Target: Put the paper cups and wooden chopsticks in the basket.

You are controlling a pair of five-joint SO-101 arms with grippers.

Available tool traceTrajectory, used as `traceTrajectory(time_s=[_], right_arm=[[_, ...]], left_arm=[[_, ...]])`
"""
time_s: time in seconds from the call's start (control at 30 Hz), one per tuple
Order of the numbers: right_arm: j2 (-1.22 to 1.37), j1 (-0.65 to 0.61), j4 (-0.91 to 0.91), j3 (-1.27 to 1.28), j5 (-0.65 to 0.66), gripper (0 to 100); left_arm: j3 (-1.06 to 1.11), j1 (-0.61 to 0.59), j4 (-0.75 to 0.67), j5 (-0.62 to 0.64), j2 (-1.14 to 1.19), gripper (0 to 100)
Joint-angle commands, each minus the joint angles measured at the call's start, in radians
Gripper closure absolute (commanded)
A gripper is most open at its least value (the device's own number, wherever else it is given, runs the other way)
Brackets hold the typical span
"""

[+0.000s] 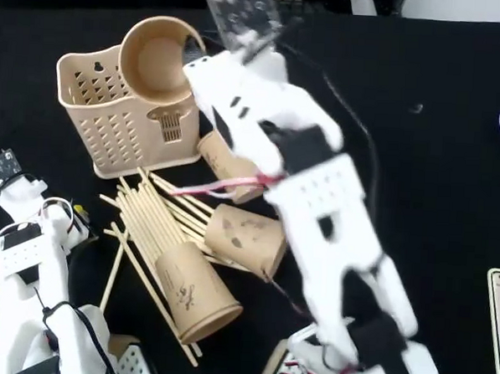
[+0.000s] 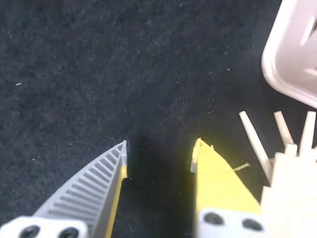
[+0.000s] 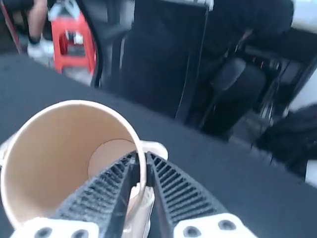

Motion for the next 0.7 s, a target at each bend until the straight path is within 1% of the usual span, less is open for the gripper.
traceTrajectory(time_s=[0.0,0.2,0.23,0.37,0.4,0.47,0.6,0.67], right_arm=[[0.093,0.015,-0.02,-0.071,0.0,98.7],[0.12,0.014,-0.02,-0.073,0.0,97.7],[0.12,0.014,-0.015,-0.071,0.0,95.4],[0.107,0.015,0.086,-0.107,0.0,76.3],[0.101,0.015,0.123,-0.127,0.0,74.5],[0.097,0.015,0.17,-0.162,0.0,75.6],[0.09,0.017,0.184,-0.185,0.0,80.0],[0.084,0.017,0.181,-0.179,0.0,80.5]], left_arm=[[-0.007,0.012,-0.009,0.0,-0.02,78],[-0.007,0.012,-0.009,0.0,-0.02,78],[-0.007,0.012,-0.009,0.0,-0.02,78],[-0.007,0.012,-0.008,-0.002,-0.02,78],[-0.007,0.012,-0.008,-0.002,-0.02,78],[-0.007,0.012,-0.008,-0.002,-0.02,78],[-0.007,0.012,-0.008,-0.002,-0.02,78],[-0.007,0.012,-0.008,-0.002,-0.02,78]])
